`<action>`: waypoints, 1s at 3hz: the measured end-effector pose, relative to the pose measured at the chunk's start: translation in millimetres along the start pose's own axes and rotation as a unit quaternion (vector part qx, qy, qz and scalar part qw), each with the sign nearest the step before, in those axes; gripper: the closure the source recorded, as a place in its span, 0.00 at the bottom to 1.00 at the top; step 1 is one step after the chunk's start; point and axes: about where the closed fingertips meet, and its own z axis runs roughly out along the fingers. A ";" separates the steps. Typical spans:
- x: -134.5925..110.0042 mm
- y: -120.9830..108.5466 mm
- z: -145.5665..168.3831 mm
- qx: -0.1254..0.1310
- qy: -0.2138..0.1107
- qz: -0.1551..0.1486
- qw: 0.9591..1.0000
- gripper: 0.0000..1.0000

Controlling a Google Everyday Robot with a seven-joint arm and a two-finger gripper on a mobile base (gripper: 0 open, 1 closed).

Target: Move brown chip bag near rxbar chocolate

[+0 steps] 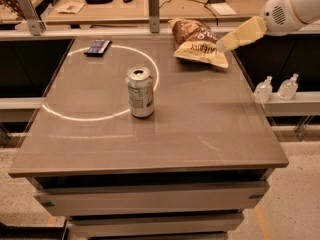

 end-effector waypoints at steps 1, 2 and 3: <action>-14.3 -2.7 35.1 -0.024 -0.019 0.016 0.999 0.00; -19.1 8.0 60.7 -0.029 -0.018 -0.001 0.999 0.00; -5.7 16.6 89.1 -0.025 0.011 -0.017 1.000 0.00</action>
Offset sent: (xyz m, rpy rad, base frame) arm 0.0460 0.0633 -0.0621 0.0050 0.0096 0.0743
